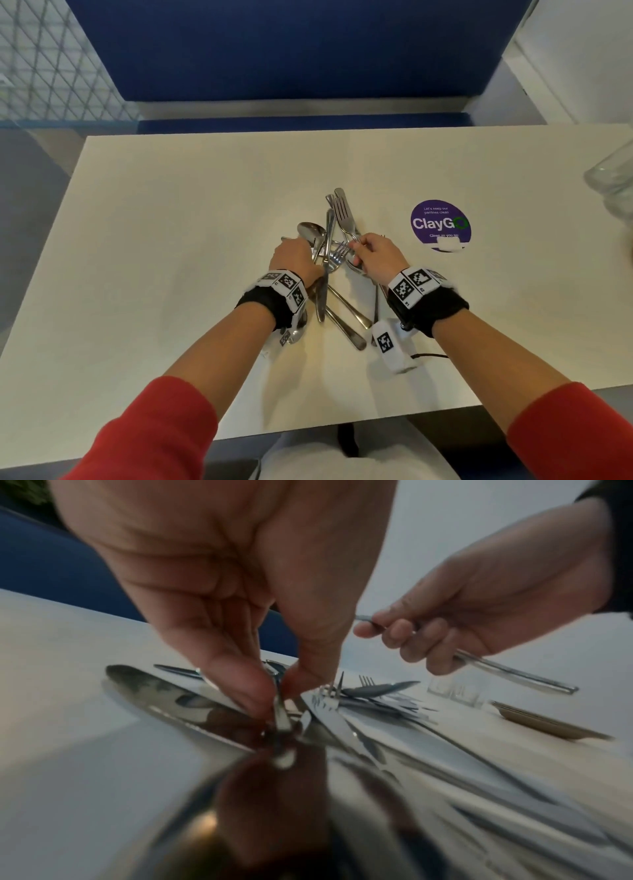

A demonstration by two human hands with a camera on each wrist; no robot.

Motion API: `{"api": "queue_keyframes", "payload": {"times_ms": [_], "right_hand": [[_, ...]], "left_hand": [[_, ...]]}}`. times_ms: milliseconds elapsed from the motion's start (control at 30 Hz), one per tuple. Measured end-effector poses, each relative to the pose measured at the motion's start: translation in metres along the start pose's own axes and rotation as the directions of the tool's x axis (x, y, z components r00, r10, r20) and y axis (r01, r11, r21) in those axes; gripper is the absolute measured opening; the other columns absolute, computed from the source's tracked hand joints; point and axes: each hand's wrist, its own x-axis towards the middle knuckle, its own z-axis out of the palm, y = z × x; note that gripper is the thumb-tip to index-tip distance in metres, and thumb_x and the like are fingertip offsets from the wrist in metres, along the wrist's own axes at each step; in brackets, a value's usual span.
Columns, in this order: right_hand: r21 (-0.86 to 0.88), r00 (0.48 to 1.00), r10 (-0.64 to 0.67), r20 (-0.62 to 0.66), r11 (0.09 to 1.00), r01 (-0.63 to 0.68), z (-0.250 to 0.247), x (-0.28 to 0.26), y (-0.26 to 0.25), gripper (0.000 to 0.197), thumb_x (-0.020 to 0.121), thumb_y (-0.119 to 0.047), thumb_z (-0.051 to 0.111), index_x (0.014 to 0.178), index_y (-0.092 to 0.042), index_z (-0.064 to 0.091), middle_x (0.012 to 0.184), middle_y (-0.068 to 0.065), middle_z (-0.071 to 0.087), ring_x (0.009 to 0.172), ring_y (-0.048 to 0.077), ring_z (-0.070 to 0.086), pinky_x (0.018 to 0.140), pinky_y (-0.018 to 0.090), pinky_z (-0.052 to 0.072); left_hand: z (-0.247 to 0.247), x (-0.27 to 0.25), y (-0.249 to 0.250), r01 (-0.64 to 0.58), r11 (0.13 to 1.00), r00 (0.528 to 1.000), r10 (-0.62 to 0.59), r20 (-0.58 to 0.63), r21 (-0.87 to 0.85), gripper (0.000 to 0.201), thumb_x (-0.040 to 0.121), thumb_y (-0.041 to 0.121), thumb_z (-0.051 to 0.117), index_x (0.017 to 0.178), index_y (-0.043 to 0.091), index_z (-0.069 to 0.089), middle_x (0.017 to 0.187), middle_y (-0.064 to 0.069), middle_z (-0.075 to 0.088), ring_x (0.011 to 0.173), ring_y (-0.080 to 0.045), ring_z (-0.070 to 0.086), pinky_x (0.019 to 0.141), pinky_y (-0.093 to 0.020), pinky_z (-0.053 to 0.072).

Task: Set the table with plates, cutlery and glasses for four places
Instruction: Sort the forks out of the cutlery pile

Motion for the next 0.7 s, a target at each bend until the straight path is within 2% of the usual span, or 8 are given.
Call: {"api": "queue_keyframes", "payload": {"times_ms": [100, 167, 233, 300, 400, 567, 633, 700], "right_hand": [[0.007, 0.999, -0.025, 0.035, 1.0, 0.025, 0.002, 0.003, -0.001, 0.014, 0.098, -0.023, 0.046, 0.1, -0.014, 0.057, 0.067, -0.003, 0.055, 0.056, 0.008, 0.047, 0.056, 0.02, 0.037], [0.008, 0.999, -0.028, 0.044, 1.0, 0.027, 0.003, 0.005, -0.002, 0.014, 0.098, -0.022, 0.045, 0.101, -0.014, 0.057, 0.066, -0.003, 0.056, 0.056, 0.008, 0.047, 0.056, 0.02, 0.037], [0.01, 0.998, -0.029, 0.047, 1.0, 0.029, 0.003, 0.006, -0.003, 0.017, 0.098, -0.022, 0.045, 0.103, -0.013, 0.058, 0.066, -0.004, 0.056, 0.056, 0.008, 0.047, 0.056, 0.02, 0.036], [0.013, 0.998, -0.031, 0.053, 0.999, 0.03, 0.005, 0.007, -0.005, 0.013, 0.098, -0.022, 0.045, 0.1, -0.015, 0.056, 0.065, -0.004, 0.056, 0.055, 0.007, 0.047, 0.054, 0.018, 0.036], [0.025, 0.998, -0.022, 0.065, 0.999, 0.021, 0.009, 0.01, -0.007, 0.01, 0.098, -0.021, 0.046, 0.097, -0.015, 0.054, 0.065, -0.004, 0.055, 0.054, 0.009, 0.046, 0.054, 0.019, 0.036], [0.042, 0.995, -0.004, 0.095, 0.999, 0.0, 0.013, 0.013, -0.011, 0.011, 0.098, -0.018, 0.044, 0.1, -0.015, 0.055, 0.067, -0.002, 0.055, 0.056, 0.01, 0.046, 0.054, 0.021, 0.037], [0.04, 0.996, -0.007, 0.091, 0.999, 0.004, 0.014, 0.014, -0.012, 0.01, 0.098, -0.019, 0.045, 0.097, -0.016, 0.054, 0.067, -0.002, 0.056, 0.056, 0.01, 0.047, 0.054, 0.02, 0.037], [0.035, 0.997, -0.007, 0.083, 0.999, 0.004, 0.015, 0.014, -0.012, 0.011, 0.098, -0.019, 0.045, 0.093, -0.017, 0.054, 0.067, -0.002, 0.056, 0.056, 0.01, 0.047, 0.054, 0.02, 0.037]], "left_hand": [[-0.008, 0.002, -0.01, 0.065, 0.995, 0.998, -0.067, -0.018, -0.075, 0.027, 0.076, 0.019, 0.064, 0.056, 0.011, 0.048, 0.055, 0.001, 0.046, 0.048, -0.011, 0.041, 0.042, -0.02, 0.031], [-0.018, 0.002, -0.021, 0.101, 0.985, 0.994, -0.105, -0.025, -0.137, 0.018, 0.077, 0.023, 0.066, 0.068, 0.009, 0.063, 0.061, -0.001, 0.058, 0.054, -0.014, 0.054, 0.048, -0.024, 0.043], [-0.024, 0.002, -0.035, 0.14, 0.962, 0.989, -0.148, -0.017, -0.235, 0.021, 0.08, 0.027, 0.067, 0.079, 0.006, 0.07, 0.072, -0.008, 0.071, 0.069, -0.022, 0.068, 0.067, -0.031, 0.057], [-0.03, -0.001, -0.049, 0.164, 0.938, 0.985, -0.174, -0.008, -0.306, 0.018, 0.083, 0.026, 0.065, 0.08, 0.008, 0.068, 0.078, -0.01, 0.074, 0.075, -0.022, 0.072, 0.079, -0.032, 0.058], [-0.035, -0.003, -0.069, 0.212, 0.894, 0.976, -0.212, 0.043, -0.394, 0.013, 0.086, 0.02, 0.062, 0.084, 0.008, 0.066, 0.078, -0.01, 0.074, 0.07, -0.018, 0.071, 0.082, -0.029, 0.057], [-0.045, -0.005, -0.094, 0.261, 0.754, 0.964, -0.241, 0.115, -0.602, 0.014, 0.092, 0.011, 0.057, 0.092, -0.001, 0.064, 0.072, -0.01, 0.065, 0.066, -0.023, 0.065, 0.084, -0.037, 0.057], [-0.048, -0.005, -0.103, 0.265, 0.764, 0.962, -0.248, 0.111, -0.589, 0.01, 0.092, 0.004, 0.053, 0.091, 0.003, 0.063, 0.075, -0.007, 0.062, 0.062, -0.019, 0.061, 0.078, -0.033, 0.058], [-0.049, -0.005, -0.112, 0.269, 0.815, 0.962, -0.259, 0.093, -0.513, 0.012, 0.09, 0.004, 0.054, 0.098, 0.006, 0.064, 0.078, -0.005, 0.062, 0.066, -0.019, 0.061, 0.082, -0.033, 0.056]]}}
